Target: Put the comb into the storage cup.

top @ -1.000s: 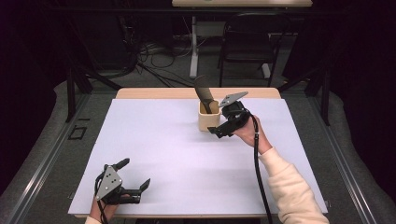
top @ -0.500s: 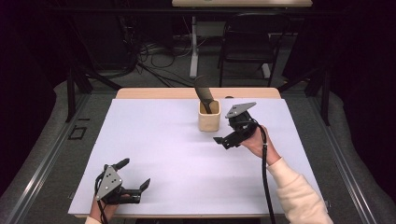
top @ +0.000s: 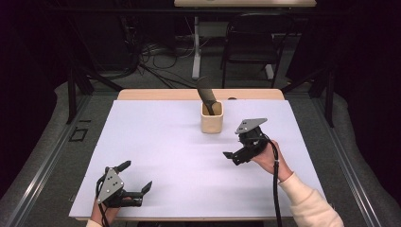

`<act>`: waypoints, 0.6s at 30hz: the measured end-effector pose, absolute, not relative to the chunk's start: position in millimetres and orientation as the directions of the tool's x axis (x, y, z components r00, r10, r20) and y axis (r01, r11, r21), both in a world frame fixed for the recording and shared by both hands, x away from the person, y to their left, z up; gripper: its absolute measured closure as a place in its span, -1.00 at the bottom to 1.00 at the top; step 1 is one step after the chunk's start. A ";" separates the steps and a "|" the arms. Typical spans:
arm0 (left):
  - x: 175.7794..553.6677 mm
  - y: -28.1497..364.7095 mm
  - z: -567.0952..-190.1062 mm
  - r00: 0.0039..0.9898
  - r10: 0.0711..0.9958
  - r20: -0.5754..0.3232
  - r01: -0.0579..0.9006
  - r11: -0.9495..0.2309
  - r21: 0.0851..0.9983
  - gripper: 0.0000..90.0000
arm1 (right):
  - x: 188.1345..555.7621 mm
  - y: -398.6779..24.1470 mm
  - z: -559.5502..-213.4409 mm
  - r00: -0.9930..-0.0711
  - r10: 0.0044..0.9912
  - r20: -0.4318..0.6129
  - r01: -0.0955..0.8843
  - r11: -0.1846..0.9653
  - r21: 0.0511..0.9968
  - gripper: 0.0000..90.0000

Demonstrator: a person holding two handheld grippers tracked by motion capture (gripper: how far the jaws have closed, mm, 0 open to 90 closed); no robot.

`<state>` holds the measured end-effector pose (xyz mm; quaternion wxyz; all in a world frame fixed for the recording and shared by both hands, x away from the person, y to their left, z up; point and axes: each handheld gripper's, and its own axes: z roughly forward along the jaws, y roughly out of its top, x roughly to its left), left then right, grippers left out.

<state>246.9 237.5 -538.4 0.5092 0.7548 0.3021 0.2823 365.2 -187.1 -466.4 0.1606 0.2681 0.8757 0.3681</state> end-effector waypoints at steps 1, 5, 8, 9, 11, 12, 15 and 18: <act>246.8 237.4 -538.4 0.659 0.743 0.118 0.168 -0.299 0.940 -0.99 | 363.2 -187.4 -468.0 -0.803 0.590 -0.081 0.357 0.586 0.727 -1.00; 246.0 237.3 -538.2 0.657 0.744 0.119 0.167 -0.298 0.940 -0.99 | 354.1 -190.9 -470.9 -0.804 0.588 -0.087 0.353 0.589 0.727 -1.00; 246.2 236.8 -538.4 0.658 0.743 0.117 0.169 -0.298 0.940 -0.99 | 347.9 -193.7 -473.1 -0.802 0.590 -0.095 0.350 0.592 0.726 -1.00; 246.4 236.8 -538.3 0.660 0.742 0.121 0.167 -0.301 0.939 -0.99 | 343.8 -196.8 -476.3 -0.799 0.593 -0.102 0.344 0.589 0.731 -1.00; 246.3 237.0 -538.4 0.659 0.743 0.120 0.168 -0.300 0.939 -0.99 | 340.9 -199.4 -479.6 -0.795 0.599 -0.097 0.352 0.587 0.729 -1.00; 246.1 237.3 -538.2 0.658 0.744 0.120 0.166 -0.299 0.940 -0.99 | 340.9 -199.4 -479.6 -0.795 0.599 -0.097 0.352 0.587 0.729 -1.00; 246.0 237.2 -538.3 0.658 0.744 0.119 0.168 -0.299 0.939 -0.99 | 333.9 -204.7 -484.7 -0.784 0.609 -0.120 0.341 0.584 0.737 -1.00; 246.4 237.0 -538.4 0.658 0.743 0.122 0.169 -0.303 0.938 -0.99 | 327.9 -210.1 -486.9 -0.779 0.617 -0.113 0.345 0.571 0.745 -1.00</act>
